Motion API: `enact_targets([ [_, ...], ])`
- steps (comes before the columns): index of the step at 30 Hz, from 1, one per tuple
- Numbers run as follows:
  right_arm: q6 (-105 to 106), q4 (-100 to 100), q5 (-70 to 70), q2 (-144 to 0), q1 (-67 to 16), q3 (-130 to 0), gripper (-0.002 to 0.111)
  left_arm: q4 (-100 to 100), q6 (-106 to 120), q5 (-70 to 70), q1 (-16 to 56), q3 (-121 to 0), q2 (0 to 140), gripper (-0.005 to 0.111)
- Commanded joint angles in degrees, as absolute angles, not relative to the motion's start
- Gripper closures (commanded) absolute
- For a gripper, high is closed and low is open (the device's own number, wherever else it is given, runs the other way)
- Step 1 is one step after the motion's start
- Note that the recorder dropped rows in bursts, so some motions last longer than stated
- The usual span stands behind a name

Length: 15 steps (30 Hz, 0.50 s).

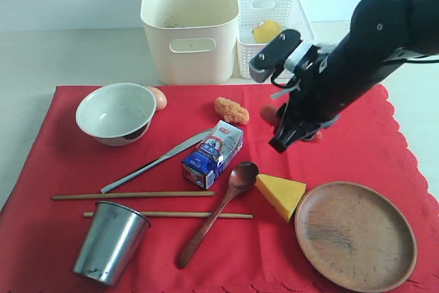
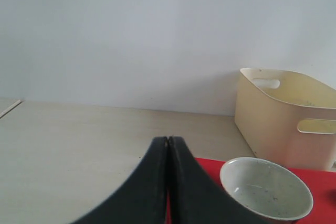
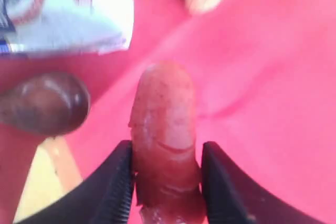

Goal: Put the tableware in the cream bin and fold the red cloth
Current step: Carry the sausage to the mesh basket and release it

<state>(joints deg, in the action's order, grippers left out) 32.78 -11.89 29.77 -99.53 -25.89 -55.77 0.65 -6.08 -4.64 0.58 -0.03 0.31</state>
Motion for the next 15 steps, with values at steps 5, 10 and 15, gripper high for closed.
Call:
enact_targets([
  [5, 26.43, -11.56, 11.93, -94.75, -25.96, -55.91, 0.108, 0.48, -6.17, -4.59, 0.59, 0.0, 0.0, 0.104],
  [10, 25.21, -11.65, 0.42, -94.75, -25.96, -55.91, 0.108, 0.48, -6.17, -4.59, 0.59, 0.0, 0.0, 0.104],
  [15, 25.21, -11.96, -8.35, -94.75, -25.96, -55.91, 0.108, 0.48, -6.17, -4.59, 0.59, 0.0, 0.0, 0.104],
])
